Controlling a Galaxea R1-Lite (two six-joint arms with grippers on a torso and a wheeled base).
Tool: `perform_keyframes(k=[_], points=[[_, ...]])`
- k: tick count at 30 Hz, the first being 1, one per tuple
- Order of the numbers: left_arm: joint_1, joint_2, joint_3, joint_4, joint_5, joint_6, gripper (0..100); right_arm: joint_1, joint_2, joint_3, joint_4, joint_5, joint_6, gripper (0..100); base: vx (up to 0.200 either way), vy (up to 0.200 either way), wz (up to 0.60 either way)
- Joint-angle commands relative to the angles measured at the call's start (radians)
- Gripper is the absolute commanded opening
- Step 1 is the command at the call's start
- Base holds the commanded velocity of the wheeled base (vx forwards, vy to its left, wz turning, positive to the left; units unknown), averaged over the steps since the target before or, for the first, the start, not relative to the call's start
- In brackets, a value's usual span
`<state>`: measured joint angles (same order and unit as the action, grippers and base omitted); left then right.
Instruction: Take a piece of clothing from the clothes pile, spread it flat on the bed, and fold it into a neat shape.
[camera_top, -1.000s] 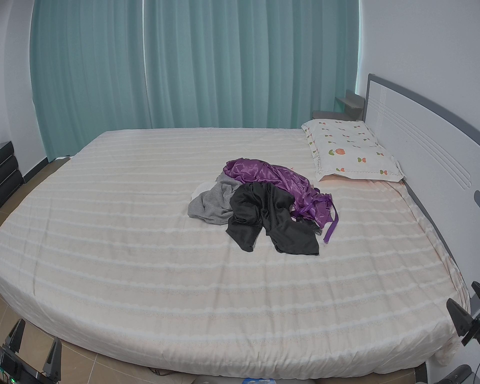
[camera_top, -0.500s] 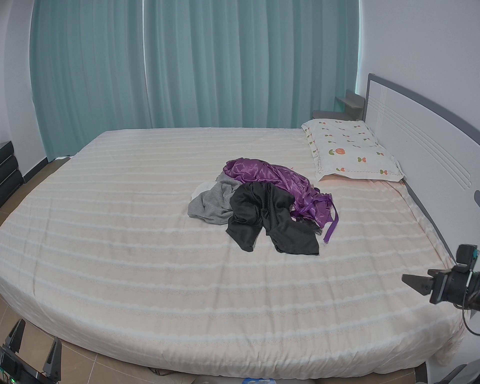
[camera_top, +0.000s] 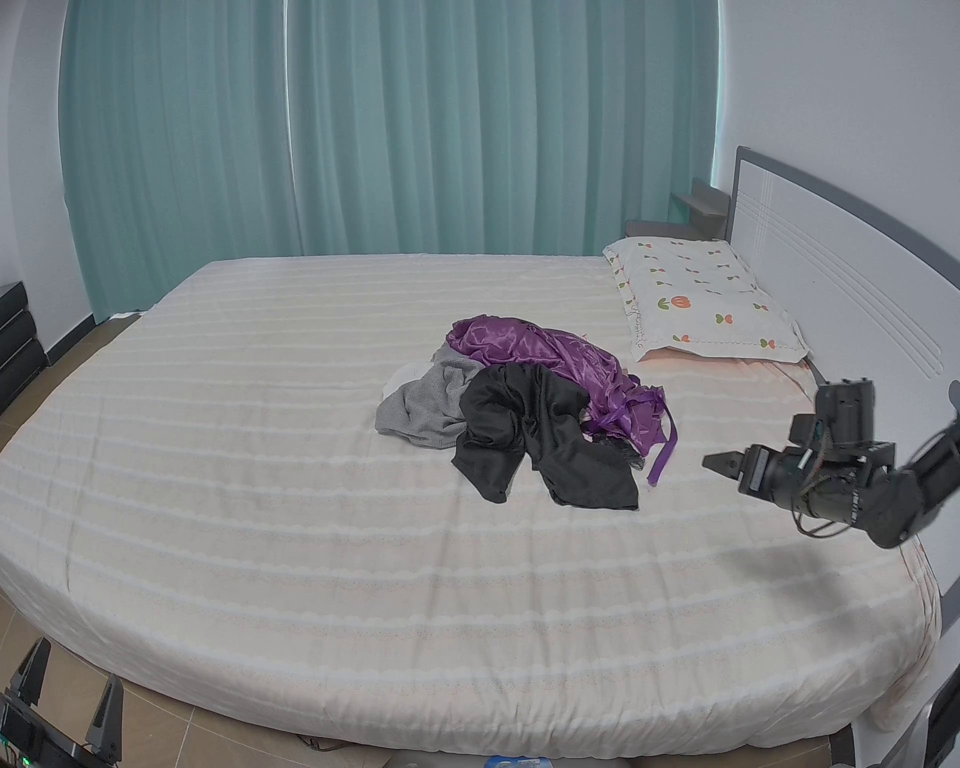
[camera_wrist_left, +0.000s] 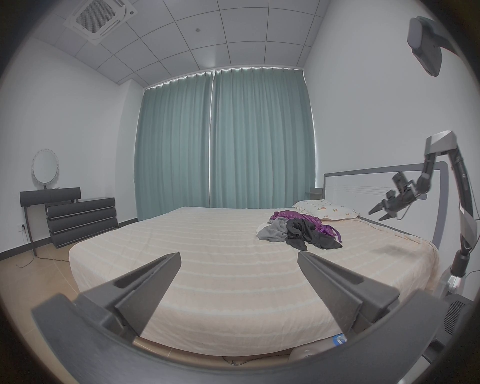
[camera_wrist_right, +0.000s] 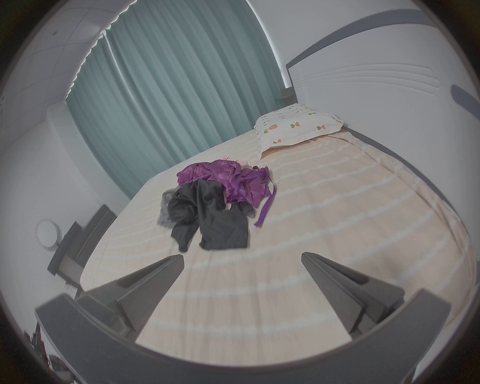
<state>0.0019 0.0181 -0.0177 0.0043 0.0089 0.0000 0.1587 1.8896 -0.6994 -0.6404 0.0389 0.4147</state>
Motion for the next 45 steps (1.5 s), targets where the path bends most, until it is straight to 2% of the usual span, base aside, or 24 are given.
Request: perform_keyframes(k=[1, 9, 27, 35, 36, 45], points=[[0.001, -0.018, 0.018, -0.001, 0.0, -0.002, 100, 0.047, 0.456, -0.39, -0.033, -0.076, 0.113, 100, 0.0, 0.0, 0.0], [0.001, -0.018, 0.018, -0.001, 0.0, -0.002, 100, 0.097, 0.629, -0.652, 0.104, -0.077, 0.207, 100, 0.0, 0.0, 0.0], [0.001, -0.018, 0.018, 0.0, 0.002, -0.002, 100, 0.127, 0.819, -0.934, 0.22, -0.086, 0.228, 100, 0.0, 0.0, 0.0], [0.001, -0.018, 0.018, 0.0, 0.002, -0.003, 100, 0.14, 0.872, -1.014, 0.222, -0.126, 0.228, 100, 0.0, 0.0, 0.0], [0.001, -0.018, 0.018, 0.0, 0.002, -0.003, 100, 0.14, 0.872, -1.014, 0.222, -0.126, 0.228, 0, 0.0, 0.0, 0.0], [0.001, -0.018, 0.018, 0.0, 0.002, -0.005, 100, 0.165, 0.873, -1.008, 0.216, -0.128, 0.23, 0, 0.0, 0.0, 0.0]])
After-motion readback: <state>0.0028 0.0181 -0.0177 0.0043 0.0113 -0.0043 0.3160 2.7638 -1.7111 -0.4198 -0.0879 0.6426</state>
